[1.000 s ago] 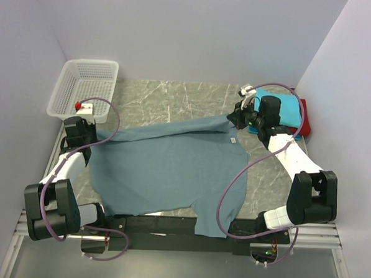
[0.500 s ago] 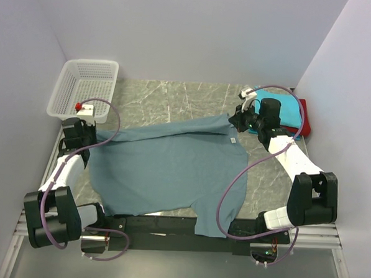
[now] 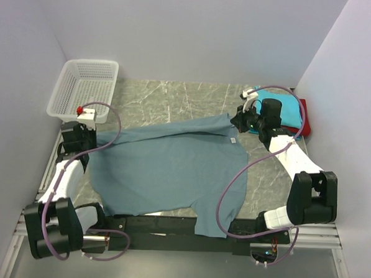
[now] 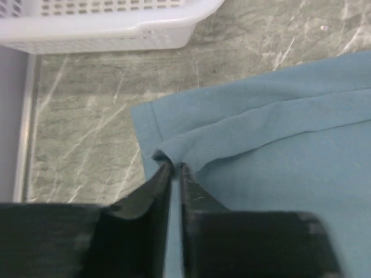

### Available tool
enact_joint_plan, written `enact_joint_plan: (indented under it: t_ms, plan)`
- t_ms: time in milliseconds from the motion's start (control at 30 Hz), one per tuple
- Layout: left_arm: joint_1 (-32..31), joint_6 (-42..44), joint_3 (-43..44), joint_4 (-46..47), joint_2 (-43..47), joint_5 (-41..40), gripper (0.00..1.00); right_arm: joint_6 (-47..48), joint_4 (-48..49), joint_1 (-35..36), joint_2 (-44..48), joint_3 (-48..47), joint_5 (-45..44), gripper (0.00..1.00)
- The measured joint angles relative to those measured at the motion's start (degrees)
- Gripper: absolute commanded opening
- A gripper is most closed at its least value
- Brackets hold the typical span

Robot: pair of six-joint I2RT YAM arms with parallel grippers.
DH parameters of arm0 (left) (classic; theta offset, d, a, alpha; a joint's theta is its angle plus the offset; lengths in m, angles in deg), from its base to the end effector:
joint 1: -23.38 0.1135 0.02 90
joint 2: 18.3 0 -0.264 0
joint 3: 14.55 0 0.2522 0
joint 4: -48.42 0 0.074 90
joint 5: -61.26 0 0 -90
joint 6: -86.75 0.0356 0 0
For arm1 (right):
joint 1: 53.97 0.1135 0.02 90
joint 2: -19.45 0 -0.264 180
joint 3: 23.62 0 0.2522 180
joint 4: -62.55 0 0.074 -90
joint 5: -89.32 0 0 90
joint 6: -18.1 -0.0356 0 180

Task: Fold and stack the t-shirts
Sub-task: Fold the tshirt

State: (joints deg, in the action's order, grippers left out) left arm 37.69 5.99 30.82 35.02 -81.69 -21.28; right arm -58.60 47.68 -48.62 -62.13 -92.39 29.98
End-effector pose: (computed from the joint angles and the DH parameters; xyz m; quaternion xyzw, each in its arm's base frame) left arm 0.2287 0.0536 0.2145 -0.0067 0.8709 0.0441 0.4895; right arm 0.3168 0.0479 0.2701 -0.2687 0.7922 0.1911 0.5135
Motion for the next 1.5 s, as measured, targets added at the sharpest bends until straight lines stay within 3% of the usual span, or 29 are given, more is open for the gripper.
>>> enact_joint_plan:
  t_ms: [67, 167, 267, 367, 967, 1500]
  plan:
    - [0.0, 0.1, -0.2, -0.7, 2.6, 0.2, 0.29, 0.1, -0.2, -0.1, -0.4, 0.0, -0.1, 0.0]
    - [0.0, -0.4, -0.2, -1.6, 6.3, 0.3, 0.57, 0.2, -0.4, -0.2, -1.1, -0.1, -0.5, 0.0]
    - [0.0, -1.9, -0.4, -2.4, 9.7, -0.1, 0.58, 0.5, -0.9, -0.2, -1.8, -0.1, -0.9, 0.0]
    - [-0.2, -3.6, -0.5, -3.0, 13.7, -2.6, 0.67, 0.8, -1.3, -0.3, -2.2, -0.1, -1.1, 0.0]
    - [-3.2, -14.0, 0.5, -1.3, 14.2, -9.5, 0.75, 6.4, -6.5, -0.8, -2.9, -1.3, -1.3, 0.0]
    - [-3.4, -18.4, 7.3, -8.3, 19.1, 0.5, 0.76, 12.7, -12.6, -0.8, -0.7, 2.1, 0.4, 0.0]
